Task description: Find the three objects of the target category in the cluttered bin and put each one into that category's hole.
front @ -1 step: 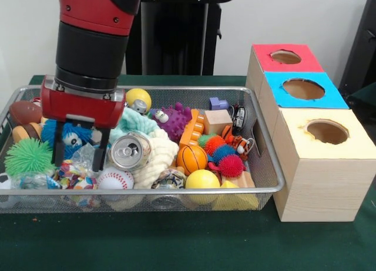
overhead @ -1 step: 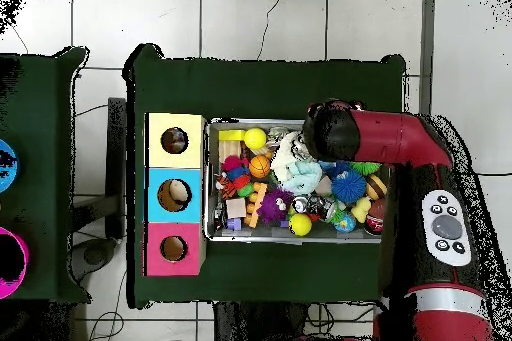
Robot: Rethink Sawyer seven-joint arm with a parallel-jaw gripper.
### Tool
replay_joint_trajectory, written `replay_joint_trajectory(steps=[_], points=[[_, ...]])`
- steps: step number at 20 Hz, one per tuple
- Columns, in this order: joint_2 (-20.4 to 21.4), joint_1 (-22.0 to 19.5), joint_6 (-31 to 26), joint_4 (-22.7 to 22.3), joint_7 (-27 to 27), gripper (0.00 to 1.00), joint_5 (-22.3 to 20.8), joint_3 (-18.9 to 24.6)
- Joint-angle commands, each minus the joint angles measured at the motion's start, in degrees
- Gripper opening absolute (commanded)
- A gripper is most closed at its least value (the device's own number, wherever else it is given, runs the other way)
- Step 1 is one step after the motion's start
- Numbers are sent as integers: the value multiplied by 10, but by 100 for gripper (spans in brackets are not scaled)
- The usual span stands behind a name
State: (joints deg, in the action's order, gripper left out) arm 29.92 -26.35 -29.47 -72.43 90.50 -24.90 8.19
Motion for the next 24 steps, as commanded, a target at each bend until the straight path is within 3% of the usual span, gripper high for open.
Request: replay_joint_trajectory(steps=[1,20,24], points=[[-33,-17,9,-35,-37,100,-19,56],[-54,-19,26,-13,-57,100,-63,57],[-62,-16,26,-5,-41,100,-62,56]])
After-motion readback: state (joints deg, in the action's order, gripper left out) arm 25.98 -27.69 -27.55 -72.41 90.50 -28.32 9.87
